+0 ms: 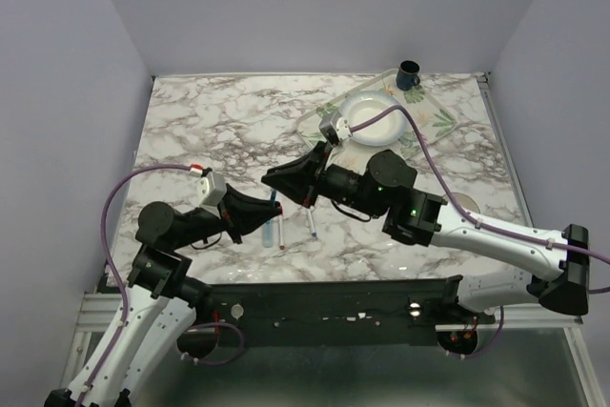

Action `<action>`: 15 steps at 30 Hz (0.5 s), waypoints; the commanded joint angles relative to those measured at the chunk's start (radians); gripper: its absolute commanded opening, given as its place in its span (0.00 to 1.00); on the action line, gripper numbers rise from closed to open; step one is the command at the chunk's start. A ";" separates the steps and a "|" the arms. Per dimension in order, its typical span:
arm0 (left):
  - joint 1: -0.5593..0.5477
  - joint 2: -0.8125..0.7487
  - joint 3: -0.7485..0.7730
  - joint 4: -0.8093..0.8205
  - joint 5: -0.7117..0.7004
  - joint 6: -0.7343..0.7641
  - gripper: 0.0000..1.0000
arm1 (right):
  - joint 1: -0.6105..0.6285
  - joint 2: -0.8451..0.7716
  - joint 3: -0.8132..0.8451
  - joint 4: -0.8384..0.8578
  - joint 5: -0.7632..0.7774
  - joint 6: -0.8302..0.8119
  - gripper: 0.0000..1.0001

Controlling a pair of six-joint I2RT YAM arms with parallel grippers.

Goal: Insert the pens into the pen caps

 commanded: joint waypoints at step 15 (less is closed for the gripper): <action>0.000 0.288 0.204 0.278 -0.065 -0.196 0.00 | 0.008 -0.007 -0.297 0.057 -0.074 0.068 0.01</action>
